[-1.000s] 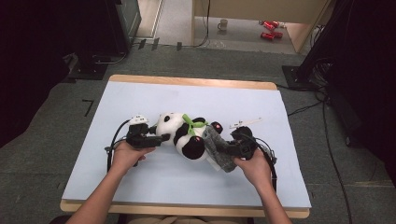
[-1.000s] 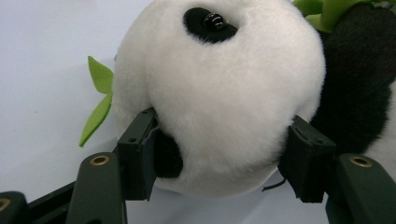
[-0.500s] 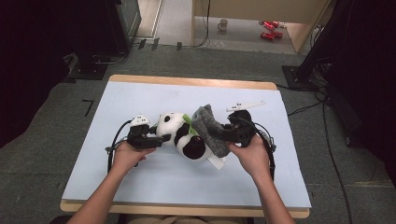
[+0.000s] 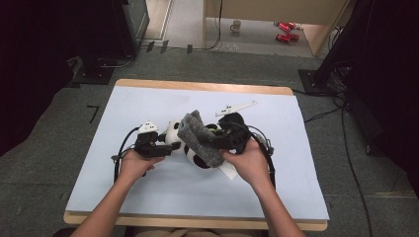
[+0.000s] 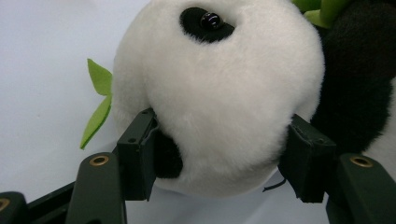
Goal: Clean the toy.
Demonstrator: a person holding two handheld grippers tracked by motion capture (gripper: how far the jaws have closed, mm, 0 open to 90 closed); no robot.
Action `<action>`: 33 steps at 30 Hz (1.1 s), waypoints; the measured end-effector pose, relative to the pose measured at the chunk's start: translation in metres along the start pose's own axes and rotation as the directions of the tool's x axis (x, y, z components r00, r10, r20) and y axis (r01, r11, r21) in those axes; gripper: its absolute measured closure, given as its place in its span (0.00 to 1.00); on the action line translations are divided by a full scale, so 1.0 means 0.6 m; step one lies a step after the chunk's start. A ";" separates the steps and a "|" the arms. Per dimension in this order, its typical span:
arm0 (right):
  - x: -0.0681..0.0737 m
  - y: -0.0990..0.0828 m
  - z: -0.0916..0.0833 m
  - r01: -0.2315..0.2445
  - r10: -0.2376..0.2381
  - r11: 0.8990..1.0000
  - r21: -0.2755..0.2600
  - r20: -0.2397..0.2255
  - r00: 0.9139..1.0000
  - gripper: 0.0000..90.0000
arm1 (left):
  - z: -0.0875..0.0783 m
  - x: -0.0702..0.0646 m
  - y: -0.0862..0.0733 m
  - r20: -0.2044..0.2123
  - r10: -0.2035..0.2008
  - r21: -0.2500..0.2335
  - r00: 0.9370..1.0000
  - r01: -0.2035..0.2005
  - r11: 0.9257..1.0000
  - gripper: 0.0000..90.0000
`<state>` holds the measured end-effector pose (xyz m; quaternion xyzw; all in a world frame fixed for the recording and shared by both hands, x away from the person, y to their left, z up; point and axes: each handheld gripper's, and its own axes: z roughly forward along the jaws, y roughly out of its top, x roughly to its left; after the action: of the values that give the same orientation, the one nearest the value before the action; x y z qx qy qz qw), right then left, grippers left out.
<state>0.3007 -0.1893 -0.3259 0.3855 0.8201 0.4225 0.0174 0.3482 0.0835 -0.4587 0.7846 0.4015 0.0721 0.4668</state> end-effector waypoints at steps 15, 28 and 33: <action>-0.051 -0.056 0.031 -0.052 0.050 0.998 0.029 0.067 0.996 0.82 | 0.001 -0.003 -0.001 0.000 0.023 0.005 1.000 -0.023 1.000 0.41; -0.093 -0.081 0.008 -0.136 0.136 0.991 -0.011 0.072 0.988 0.83 | 0.001 -0.002 -0.002 0.001 0.020 0.001 1.000 -0.020 1.000 0.41; -0.118 -0.101 0.008 -0.175 0.165 0.983 0.054 0.153 0.974 0.83 | 0.001 0.001 -0.002 0.004 0.013 0.000 1.000 -0.013 1.000 0.41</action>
<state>0.3149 -0.2528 -0.3926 0.4848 0.7943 0.3650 0.0293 0.3483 0.0836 -0.4599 0.7875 0.3955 0.0738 0.4670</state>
